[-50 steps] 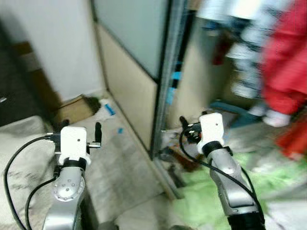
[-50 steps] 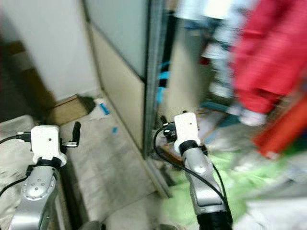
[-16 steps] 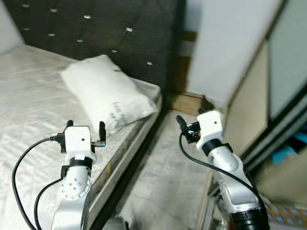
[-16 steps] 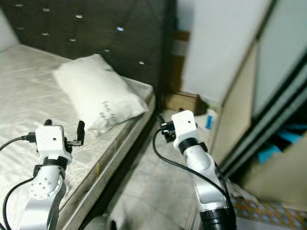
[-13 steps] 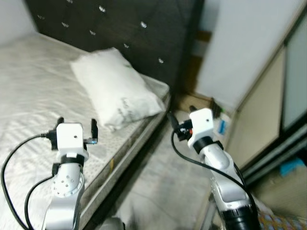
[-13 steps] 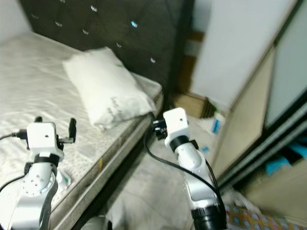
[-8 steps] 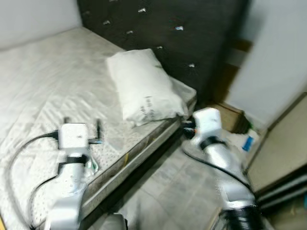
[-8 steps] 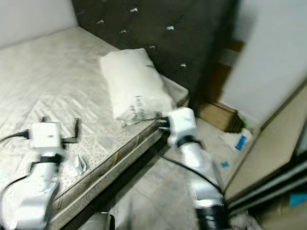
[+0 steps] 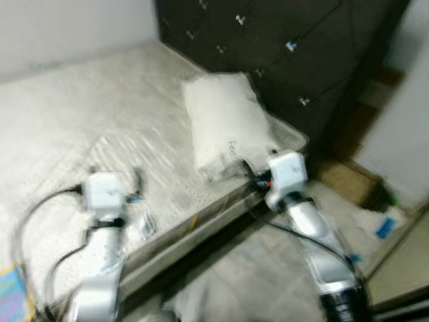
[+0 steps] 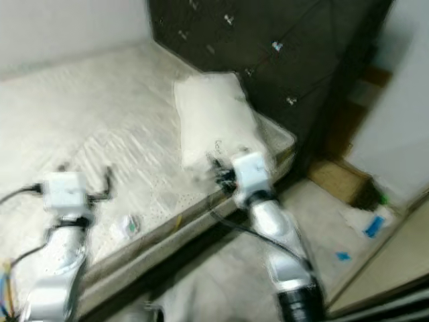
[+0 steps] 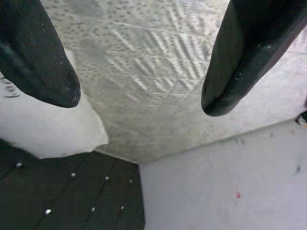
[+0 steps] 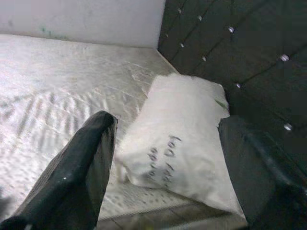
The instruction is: Clean up the room
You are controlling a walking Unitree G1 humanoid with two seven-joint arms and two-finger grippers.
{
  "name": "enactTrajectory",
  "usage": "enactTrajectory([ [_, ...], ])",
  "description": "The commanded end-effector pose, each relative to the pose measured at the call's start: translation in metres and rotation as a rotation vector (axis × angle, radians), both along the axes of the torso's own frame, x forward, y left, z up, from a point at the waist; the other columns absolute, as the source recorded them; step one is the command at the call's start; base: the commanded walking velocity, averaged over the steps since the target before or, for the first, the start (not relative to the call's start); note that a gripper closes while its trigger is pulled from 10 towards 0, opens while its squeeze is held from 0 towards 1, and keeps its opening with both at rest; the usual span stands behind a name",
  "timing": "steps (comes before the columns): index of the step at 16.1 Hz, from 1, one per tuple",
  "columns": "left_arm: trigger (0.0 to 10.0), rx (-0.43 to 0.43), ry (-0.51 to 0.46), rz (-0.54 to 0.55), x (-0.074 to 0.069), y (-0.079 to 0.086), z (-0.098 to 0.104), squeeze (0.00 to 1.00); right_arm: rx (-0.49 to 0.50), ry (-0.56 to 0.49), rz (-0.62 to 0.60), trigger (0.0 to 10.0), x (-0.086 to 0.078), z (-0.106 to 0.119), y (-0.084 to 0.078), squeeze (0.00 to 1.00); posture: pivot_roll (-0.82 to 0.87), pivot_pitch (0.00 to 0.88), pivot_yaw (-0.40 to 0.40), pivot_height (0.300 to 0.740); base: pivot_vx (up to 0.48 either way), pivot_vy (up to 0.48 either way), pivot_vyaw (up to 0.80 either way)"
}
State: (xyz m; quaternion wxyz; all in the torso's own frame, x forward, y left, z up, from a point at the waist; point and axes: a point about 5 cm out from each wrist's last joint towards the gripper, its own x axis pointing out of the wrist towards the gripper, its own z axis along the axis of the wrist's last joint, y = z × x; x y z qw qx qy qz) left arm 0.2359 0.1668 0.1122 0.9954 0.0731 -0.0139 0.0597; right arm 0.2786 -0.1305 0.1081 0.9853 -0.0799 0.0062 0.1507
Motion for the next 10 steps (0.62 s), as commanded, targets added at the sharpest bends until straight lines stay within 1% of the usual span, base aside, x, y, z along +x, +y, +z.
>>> enactTrajectory([
  [1, 10.0, 0.018, 0.007, 0.024, -0.0019, 0.0085, -0.0005, 0.0, 0.02, -0.014, 0.025, 10.0, 0.0027, 0.0047, 0.0083, 0.0, -0.02, 0.0, -0.07, 0.74, 0.0, 0.0, 0.8],
  [4, 10.0, 0.017, 0.005, 0.033, -0.0026, 0.0099, -0.0003, 0.0, 0.021, -0.016, 0.032, 10.0, 0.0039, 0.0051, 0.0099, 0.0, -0.02, 0.0, -0.071, 0.74, 0.0, 0.0, 0.8],
  [6, 10.0, 0.02, -0.002, 0.067, -0.0038, 0.0134, 0.0001, 0.0, 0.022, -0.019, 0.035, 10.0, 0.0042, 0.0054, 0.0103, 0.0, -0.02, 0.0, -0.071, 0.74, 0.0, 0.0, 0.8],
  [10, 10.0, 0.019, 0.002, 0.04, -0.0038, 0.0134, 0.0, 0.0, 0.025, -0.023, 0.036, 10.0, 0.0054, 0.0061, 0.0109, 0.0, -0.02, 0.0, -0.069, 0.74, 0.0, 0.0, 0.8],
])
